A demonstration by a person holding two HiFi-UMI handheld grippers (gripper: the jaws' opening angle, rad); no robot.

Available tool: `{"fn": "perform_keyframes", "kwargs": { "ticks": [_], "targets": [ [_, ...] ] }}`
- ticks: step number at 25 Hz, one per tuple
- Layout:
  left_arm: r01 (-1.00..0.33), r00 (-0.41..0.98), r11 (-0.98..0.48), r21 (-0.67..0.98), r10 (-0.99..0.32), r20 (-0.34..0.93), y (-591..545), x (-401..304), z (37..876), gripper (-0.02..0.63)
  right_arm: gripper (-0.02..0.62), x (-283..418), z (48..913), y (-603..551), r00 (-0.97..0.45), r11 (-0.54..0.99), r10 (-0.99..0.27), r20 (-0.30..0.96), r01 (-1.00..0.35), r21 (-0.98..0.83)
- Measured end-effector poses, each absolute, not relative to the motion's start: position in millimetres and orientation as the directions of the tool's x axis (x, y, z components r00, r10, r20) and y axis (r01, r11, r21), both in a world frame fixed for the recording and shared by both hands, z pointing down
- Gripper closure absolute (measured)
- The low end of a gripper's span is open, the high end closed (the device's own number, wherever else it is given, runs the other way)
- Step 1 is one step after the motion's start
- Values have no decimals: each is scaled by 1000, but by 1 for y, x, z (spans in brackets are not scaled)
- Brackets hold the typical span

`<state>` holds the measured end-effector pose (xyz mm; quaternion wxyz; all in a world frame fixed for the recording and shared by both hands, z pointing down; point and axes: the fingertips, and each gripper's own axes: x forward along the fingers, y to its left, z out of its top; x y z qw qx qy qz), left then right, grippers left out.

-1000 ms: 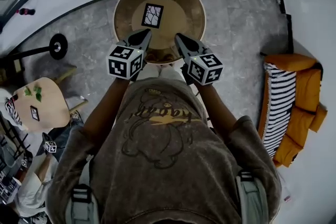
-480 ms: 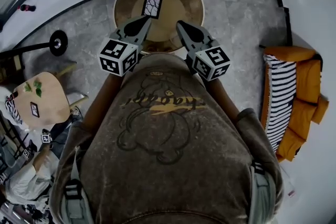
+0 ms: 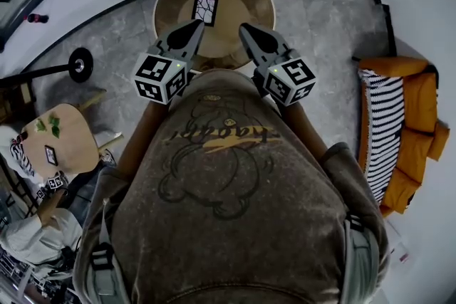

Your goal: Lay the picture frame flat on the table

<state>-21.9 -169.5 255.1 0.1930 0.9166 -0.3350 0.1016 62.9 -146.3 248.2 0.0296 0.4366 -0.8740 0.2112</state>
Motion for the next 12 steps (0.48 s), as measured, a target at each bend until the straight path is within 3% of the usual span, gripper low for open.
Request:
{"fn": "perform_keyframes", "kwargs": {
  "ticks": [12],
  "targets": [
    [-654,754,-701,285,-573,322,-167,-25,256,588,577,55,239,-142,-661,581,-720,210,-741,-337]
  ]
}}
